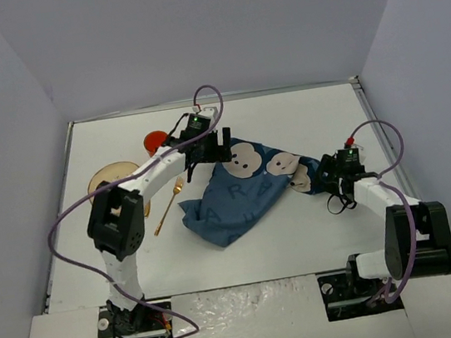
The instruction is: Set the dinner table for one person
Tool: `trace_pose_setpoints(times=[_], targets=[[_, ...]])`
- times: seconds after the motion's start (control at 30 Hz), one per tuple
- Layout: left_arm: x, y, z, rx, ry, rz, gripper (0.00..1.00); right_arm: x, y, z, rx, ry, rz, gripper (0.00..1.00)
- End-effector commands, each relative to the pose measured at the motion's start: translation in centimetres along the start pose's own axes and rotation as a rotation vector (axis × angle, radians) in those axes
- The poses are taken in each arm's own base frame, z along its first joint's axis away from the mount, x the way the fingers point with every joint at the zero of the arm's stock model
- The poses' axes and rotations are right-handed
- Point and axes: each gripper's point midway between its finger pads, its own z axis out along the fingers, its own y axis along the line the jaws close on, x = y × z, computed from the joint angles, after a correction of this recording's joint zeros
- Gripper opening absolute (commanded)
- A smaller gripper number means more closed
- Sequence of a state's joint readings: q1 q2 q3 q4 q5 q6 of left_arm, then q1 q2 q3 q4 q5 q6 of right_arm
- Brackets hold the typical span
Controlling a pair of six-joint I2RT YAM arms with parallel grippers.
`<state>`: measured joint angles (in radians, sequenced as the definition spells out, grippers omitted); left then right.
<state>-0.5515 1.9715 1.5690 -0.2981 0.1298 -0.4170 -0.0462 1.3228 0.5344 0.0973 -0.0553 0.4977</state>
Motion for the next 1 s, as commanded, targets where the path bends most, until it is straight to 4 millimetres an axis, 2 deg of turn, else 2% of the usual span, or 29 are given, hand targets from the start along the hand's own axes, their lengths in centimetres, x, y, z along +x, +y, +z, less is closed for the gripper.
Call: trace_pose_setpoints(times=[0.0,0.07,0.17,0.4,0.47,0.6,0.7,0.8,0.83,0.93,0.97], targets=[[-5.1,0.1,1.5,0.046,-0.100,0.025,0.84,-0.9,1.0,0.3,-0.054,-0.027,0.005,0.78],[-5.0,0.7,3.3,0.045,-0.081,0.027,0.84,-0.8,1.0,0.4,-0.057,-0.025,0.002,0.77],[-5.0,1.7,5.1,0.030,-0.067,0.046,0.83,-0.8,1.1,0.5,-0.061,-0.026,0.005,0.77],[-4.9,0.6,7.4,0.101,-0.059,0.027,0.80,-0.1,1.1,1.2,-0.066,0.008,0.002,0.75],[-4.6,0.3,7.9,0.117,-0.051,0.017,0.78,-0.1,1.1,1.4,-0.067,0.012,0.001,0.72],[-3.5,-0.5,8.8,0.156,-0.032,-0.006,0.70,-0.2,1.2,1.3,-0.071,0.008,-0.001,0.59],[-2.3,-1.0,9.5,0.169,-0.011,-0.001,0.60,-0.1,1.2,1.2,-0.071,0.009,0.001,0.46],[-1.3,-1.2,10.3,0.182,0.006,-0.011,0.46,0.1,1.2,1.4,-0.069,0.017,0.000,0.30],[-1.2,-1.3,10.5,0.185,0.005,-0.018,0.37,0.1,1.1,1.4,-0.068,0.019,0.000,0.25],[-1.3,-1.3,11.1,0.192,-0.004,-0.034,0.00,-0.6,1.4,1.2,-0.069,0.008,-0.002,0.04],[-1.5,-1.3,10.9,0.193,-0.010,-0.032,0.00,-0.9,1.5,0.9,-0.068,0.000,-0.003,0.01]])
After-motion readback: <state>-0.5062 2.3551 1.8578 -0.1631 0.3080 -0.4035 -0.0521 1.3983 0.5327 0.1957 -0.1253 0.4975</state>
